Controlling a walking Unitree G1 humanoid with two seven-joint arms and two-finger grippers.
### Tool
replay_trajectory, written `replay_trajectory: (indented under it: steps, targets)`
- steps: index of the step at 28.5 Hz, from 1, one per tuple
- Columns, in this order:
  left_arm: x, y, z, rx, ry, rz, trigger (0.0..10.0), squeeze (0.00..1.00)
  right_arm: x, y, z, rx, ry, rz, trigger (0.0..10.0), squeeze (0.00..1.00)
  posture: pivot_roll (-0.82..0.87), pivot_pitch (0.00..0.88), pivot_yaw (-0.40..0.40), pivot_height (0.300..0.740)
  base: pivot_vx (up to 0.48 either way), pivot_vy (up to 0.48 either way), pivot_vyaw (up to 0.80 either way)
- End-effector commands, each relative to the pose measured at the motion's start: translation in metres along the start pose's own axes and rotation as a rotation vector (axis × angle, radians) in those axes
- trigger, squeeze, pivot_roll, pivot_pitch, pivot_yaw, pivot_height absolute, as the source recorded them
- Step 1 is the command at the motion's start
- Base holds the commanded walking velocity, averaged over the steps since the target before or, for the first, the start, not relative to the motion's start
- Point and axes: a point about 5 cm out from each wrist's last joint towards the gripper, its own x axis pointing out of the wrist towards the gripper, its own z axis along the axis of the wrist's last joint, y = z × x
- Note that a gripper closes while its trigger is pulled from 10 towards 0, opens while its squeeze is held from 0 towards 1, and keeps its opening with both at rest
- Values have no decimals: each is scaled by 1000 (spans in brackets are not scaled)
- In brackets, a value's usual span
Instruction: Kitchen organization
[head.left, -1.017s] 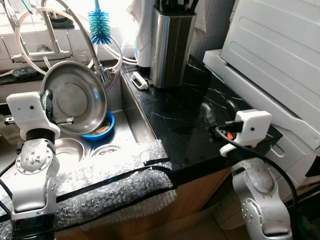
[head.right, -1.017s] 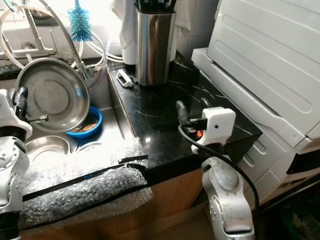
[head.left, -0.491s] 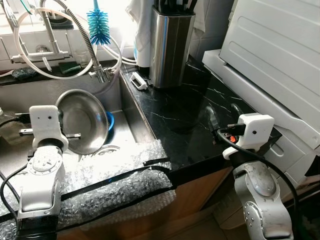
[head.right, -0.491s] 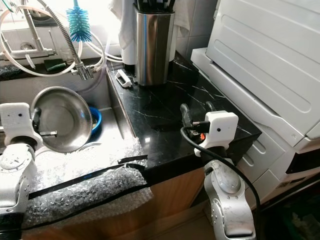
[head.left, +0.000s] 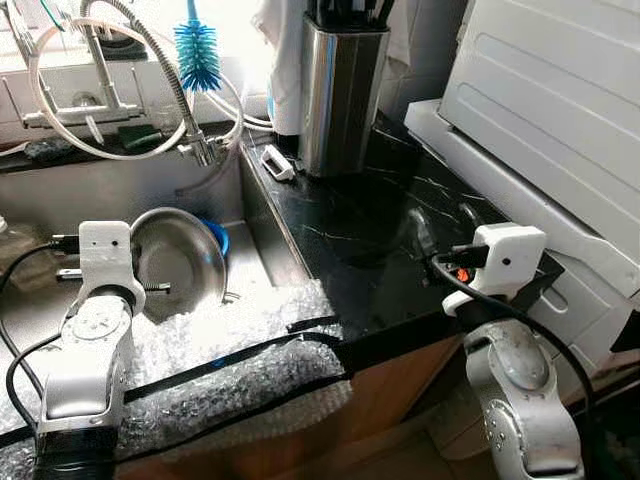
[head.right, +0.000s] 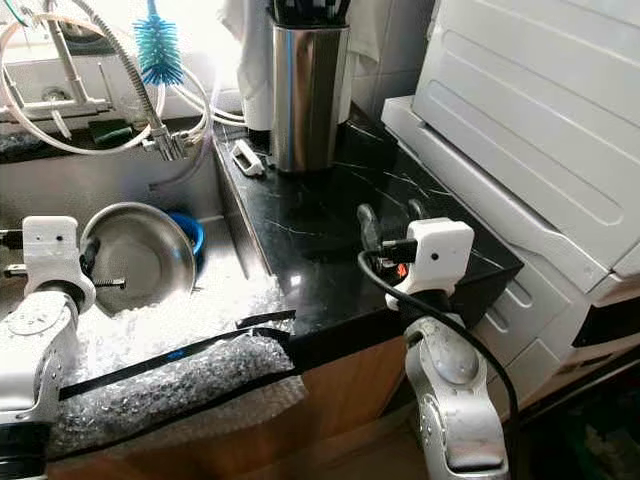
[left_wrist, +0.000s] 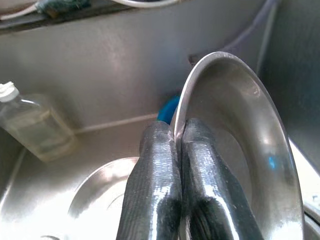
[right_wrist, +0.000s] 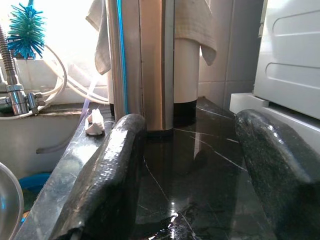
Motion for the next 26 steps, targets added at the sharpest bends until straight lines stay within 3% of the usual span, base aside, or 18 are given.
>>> replay_trajectory:
  steps: [1,6,7,8,9,10,12,21,24,25,26]
  targets:
    - [-2,-10,-22,10,104,-45,10000,0,2,1,2,-1,-7,6,10000,0,-46,0,-65,727,0,0,0]
    - [-3,-13,-24,7,118,-69,10000,0,2,1,2,1,-5,7,10000,0,-44,0,-65,727,0,0,0]
    - [-4,-15,-24,4,122,-74,10000,137,3,2,1,3,-4,7,10000,0,-45,0,-64,727,0,0,0]
    - [-4,-16,-24,3,125,-78,10000,137,3,2,1,4,-3,8,10000,0,-45,0,-64,727,0,0,0]
    - [-4,-17,-25,3,125,-80,10000,745,3,2,1,5,-3,8,10000,0,-45,0,-63,727,0,0,0]
    - [-4,-17,-25,3,126,-81,10000,745,3,2,1,6,-3,8,10000,0,-46,0,-63,727,0,0,0]
    - [-4,-18,-25,2,129,-86,10000,1000,3,3,1,8,-2,9,10000,0,-47,0,-62,727,0,0,0]
    - [-6,-22,-26,4,131,-112,10000,1000,3,4,1,19,1,7,10000,0,-46,0,-59,727,0,0,0]
    - [-6,-26,-18,-14,71,-132,10000,1000,3,4,0,21,1,6,10000,0,-44,0,-61,727,0,0,0]
    - [-6,-26,-13,-19,25,-129,10000,808,3,4,0,22,1,5,10000,0,-46,0,-62,727,0,0,0]
    - [-8,-26,0,-27,-72,-126,10000,0,3,4,0,22,1,4,10000,0,-46,0,-62,727,0,0,0]
